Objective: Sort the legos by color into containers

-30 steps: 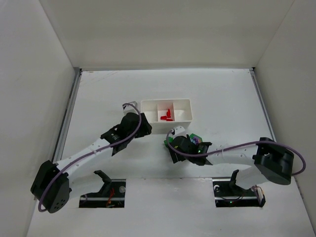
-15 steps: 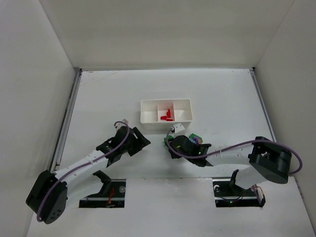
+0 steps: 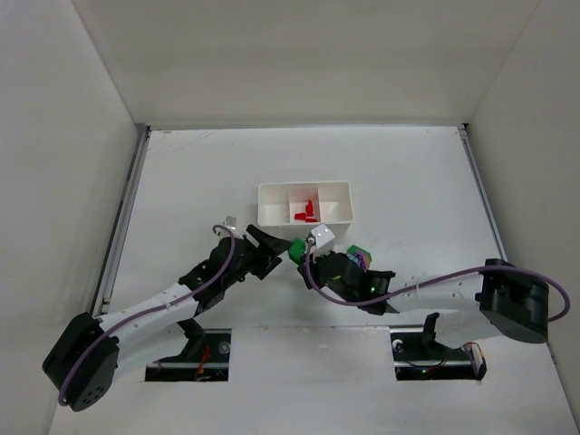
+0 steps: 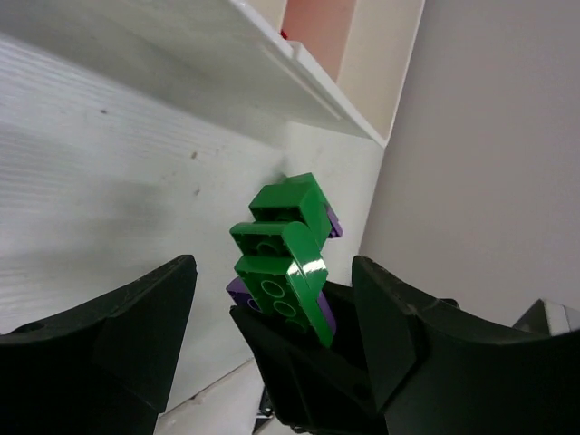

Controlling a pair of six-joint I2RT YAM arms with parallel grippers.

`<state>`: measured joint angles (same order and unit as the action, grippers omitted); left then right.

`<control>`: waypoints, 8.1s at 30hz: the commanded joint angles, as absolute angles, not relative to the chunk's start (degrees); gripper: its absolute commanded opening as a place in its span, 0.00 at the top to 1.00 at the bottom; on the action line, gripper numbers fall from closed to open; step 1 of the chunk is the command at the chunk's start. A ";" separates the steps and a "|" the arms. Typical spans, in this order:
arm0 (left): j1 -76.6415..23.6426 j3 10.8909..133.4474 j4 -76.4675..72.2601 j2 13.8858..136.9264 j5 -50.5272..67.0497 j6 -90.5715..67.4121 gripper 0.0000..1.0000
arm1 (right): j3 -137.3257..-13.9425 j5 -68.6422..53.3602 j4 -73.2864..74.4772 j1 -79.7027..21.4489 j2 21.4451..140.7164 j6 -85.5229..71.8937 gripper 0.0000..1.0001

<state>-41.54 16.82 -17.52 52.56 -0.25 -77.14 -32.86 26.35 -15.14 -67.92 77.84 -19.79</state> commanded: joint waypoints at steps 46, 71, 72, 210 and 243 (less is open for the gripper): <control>-44.08 9.14 -40.87 51.07 -10.28 -84.37 0.82 | -37.53 25.40 -28.47 -72.29 83.06 -21.71 0.31; -45.04 6.33 -41.04 47.90 -8.35 -86.13 0.85 | -30.50 23.38 -36.91 -71.32 79.89 -21.45 0.48; -44.96 6.42 -41.04 47.90 -8.18 -86.13 0.85 | -30.50 23.38 -36.91 -71.06 79.89 -21.45 0.48; -34.85 21.80 -54.66 61.17 15.29 -63.81 0.82 | -31.30 7.40 -20.38 -56.28 55.02 -23.56 0.32; -35.55 14.33 -68.38 57.30 23.99 -71.98 0.81 | -24.96 -25.05 -56.68 -47.77 67.94 -51.68 0.29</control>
<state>-35.09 14.70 -62.61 58.72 22.15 -72.27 -23.90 -23.40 -48.14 -47.70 67.70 -49.87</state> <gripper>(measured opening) 0.334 0.709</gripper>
